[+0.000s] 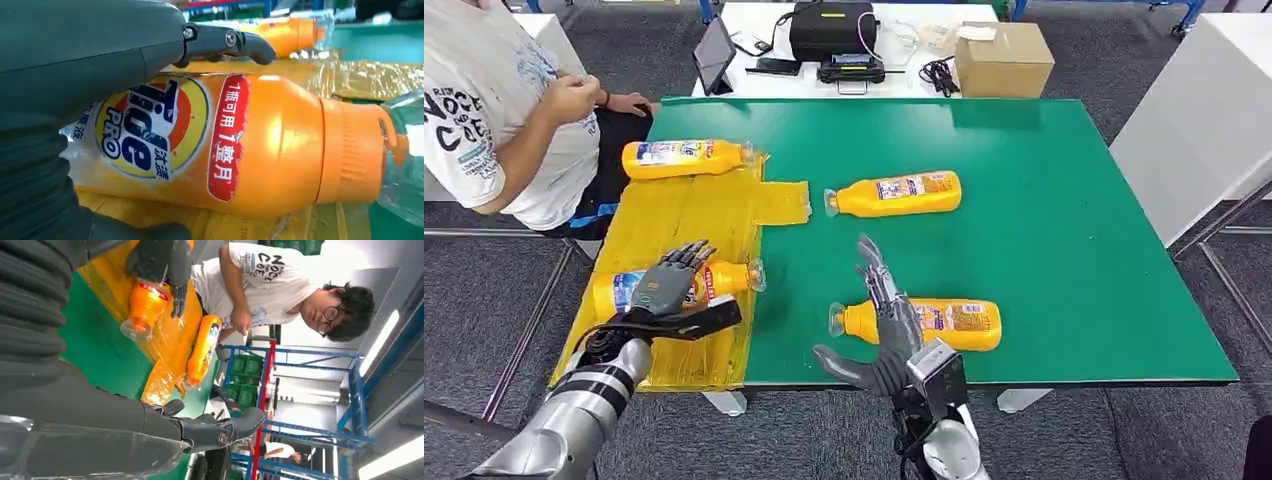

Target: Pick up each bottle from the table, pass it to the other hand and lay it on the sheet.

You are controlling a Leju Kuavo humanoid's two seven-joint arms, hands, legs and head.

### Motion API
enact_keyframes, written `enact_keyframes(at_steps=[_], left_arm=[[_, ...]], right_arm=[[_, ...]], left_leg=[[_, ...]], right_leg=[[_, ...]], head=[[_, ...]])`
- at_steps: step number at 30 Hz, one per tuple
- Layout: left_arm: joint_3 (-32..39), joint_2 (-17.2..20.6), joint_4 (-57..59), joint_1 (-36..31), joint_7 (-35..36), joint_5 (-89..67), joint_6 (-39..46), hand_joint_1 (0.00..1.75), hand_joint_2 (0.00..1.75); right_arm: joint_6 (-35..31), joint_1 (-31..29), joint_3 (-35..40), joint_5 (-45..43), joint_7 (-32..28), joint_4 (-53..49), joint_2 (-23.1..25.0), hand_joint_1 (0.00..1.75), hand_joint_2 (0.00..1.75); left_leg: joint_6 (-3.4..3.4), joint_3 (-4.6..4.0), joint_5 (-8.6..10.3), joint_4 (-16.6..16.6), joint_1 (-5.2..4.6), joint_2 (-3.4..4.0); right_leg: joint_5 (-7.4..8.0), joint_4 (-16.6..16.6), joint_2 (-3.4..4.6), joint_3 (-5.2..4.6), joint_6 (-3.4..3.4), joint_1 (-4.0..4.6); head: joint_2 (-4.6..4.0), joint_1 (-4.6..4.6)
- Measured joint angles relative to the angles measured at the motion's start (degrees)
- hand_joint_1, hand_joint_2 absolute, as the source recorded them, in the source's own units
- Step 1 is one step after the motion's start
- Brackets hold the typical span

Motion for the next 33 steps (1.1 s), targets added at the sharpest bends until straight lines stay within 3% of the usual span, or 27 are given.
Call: enact_keyframes(at_steps=[16, 19, 24, 33], left_arm=[[-0.24, 0.39, 1.07, -0.23, -2.66, 8.41, -2.54, 0.00, 1.75], [0.89, 0.13, 0.86, 0.09, -5.75, 14.23, -1.99, 0.00, 1.75], [4.20, -1.75, -1.86, 2.86, -14.93, 22.47, 6.78, 0.00, 1.75], [4.83, -3.43, -7.89, 6.99, -23.21, 28.00, 18.52, 0.00, 1.75]], right_arm=[[0.48, -0.32, -0.40, -1.37, 1.40, 3.04, 0.35, 0.00, 1.75], [0.13, -0.32, -0.55, -1.55, 2.03, 3.72, 0.66, 0.00, 1.75], [0.53, -0.49, -0.15, 2.12, 1.11, 4.81, 0.61, 0.00, 1.75], [0.33, -1.30, 1.14, 2.78, 1.09, 7.19, 0.41, 0.00, 1.75]], left_leg=[[0.00, 0.42, 0.00, -0.02, 0.00, -0.04], [0.00, 0.44, 0.00, -0.02, 0.00, -0.03], [-0.01, 0.15, 0.04, -0.01, 0.00, -0.03], [-0.01, -0.31, 0.04, 0.01, 0.00, -0.01]], right_leg=[[-0.03, -0.01, -0.02, 0.42, -0.02, 0.00], [-0.02, -0.01, -0.02, 0.41, -0.02, 0.00], [-0.01, 0.00, -0.01, 0.11, -0.01, 0.01], [0.01, 0.01, 0.00, -0.37, 0.00, 0.01]], head=[[0.00, 0.00], [0.00, 0.00], [0.00, 0.02], [0.00, 0.02]])
